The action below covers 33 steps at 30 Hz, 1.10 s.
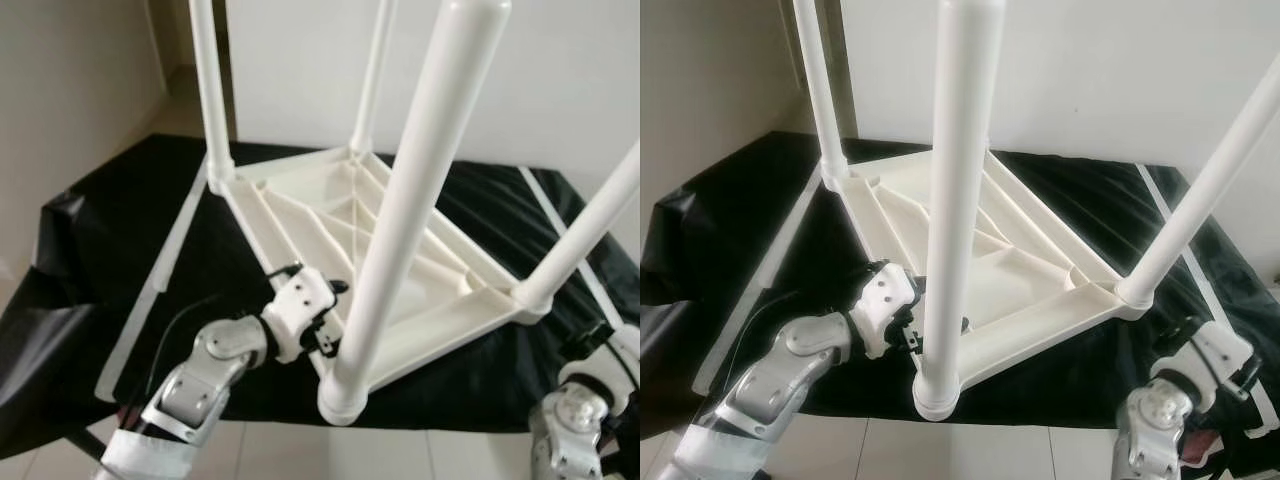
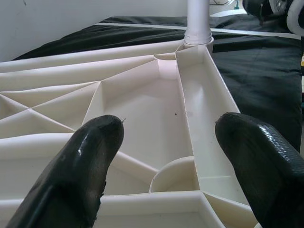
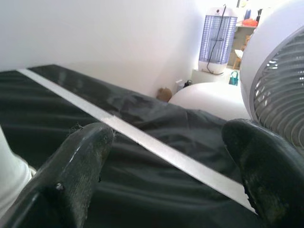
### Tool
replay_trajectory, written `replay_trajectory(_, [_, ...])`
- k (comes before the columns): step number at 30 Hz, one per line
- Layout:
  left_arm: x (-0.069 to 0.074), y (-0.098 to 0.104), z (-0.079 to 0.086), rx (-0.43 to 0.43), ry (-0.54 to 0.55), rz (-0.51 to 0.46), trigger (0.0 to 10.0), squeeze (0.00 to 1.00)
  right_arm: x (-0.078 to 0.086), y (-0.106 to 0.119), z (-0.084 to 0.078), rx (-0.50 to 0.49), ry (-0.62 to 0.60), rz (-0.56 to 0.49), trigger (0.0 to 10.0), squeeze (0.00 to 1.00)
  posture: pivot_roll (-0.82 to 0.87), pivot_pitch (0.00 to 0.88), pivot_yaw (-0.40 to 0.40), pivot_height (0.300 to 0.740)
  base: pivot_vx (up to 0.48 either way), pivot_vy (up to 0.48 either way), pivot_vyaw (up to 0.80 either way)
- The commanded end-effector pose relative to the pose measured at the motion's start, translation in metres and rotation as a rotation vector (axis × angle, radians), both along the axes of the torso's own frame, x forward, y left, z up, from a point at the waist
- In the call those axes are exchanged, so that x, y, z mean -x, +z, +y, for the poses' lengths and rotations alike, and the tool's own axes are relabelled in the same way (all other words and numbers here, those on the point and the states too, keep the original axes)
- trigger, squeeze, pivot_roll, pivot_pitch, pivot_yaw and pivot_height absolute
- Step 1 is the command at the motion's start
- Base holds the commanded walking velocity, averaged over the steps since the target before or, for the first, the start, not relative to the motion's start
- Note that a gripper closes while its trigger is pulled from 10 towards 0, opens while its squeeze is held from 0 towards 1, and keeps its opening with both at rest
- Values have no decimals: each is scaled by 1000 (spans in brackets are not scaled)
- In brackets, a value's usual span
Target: Building children table
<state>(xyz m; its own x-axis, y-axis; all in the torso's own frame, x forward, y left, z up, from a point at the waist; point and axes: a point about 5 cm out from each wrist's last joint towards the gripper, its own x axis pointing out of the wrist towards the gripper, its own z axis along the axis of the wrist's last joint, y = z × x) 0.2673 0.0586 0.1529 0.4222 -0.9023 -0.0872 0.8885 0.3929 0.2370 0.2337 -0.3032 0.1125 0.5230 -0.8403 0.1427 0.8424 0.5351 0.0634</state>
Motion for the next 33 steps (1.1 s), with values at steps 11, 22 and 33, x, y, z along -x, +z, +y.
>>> replay_trajectory(11, [7, 0, -9, -8, -98, -7, 10000, 0, -33, 6, -24, -5, 88, 51, 10000, 0, 10, 0, -54, 740, 0, 0, 0])
replay_trajectory(22, [11, -1, -13, -6, -80, 8, 10000, 0, -75, 13, -11, -37, 383, 70, 10000, 0, 40, 0, -56, 740, 0, 0, 0])
replay_trajectory(33, [14, 18, -25, -52, -75, -95, 10000, 0, -101, 28, 3, 27, 648, 85, 10000, 0, 39, 0, -54, 740, 0, 0, 0])
